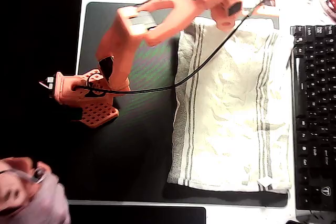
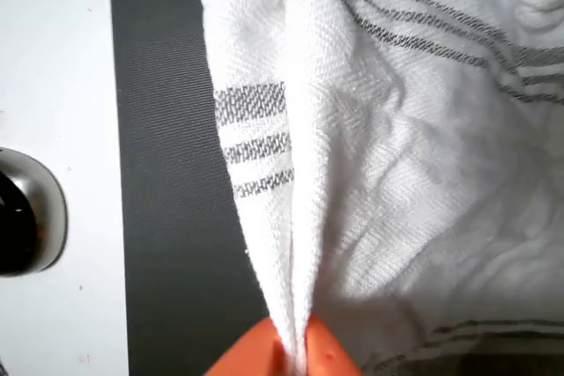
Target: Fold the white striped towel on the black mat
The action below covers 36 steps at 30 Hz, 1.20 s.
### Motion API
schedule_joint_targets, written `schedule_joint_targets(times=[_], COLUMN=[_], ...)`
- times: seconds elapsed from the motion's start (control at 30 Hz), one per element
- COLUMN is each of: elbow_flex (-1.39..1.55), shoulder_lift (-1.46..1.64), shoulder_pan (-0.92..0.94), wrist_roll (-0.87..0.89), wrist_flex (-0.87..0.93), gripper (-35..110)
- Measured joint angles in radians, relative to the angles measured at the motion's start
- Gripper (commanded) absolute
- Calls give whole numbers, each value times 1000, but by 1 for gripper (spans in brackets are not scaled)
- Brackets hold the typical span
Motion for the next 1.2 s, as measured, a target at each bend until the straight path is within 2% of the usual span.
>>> schedule_joint_targets(times=[0.1, 0.27, 0.43, 0.63, 0.77, 0.97, 1.1, 1.2], elbow_flex=[0, -2, 52, 167, 259, 472, 607, 637], shoulder_lift=[98, 196, 288, 339, 360, 359, 291, 259], shoulder_pan=[29, 209, 431, 615, 735, 931, 1005, 1020], wrist_roll=[-2, -46, -138, -239, -313, -457, -497, -499], wrist_flex=[49, 121, 130, 114, 32, -245, -383, -445], gripper=[0, 0, 0, 0, 0, 0, 13, 15])
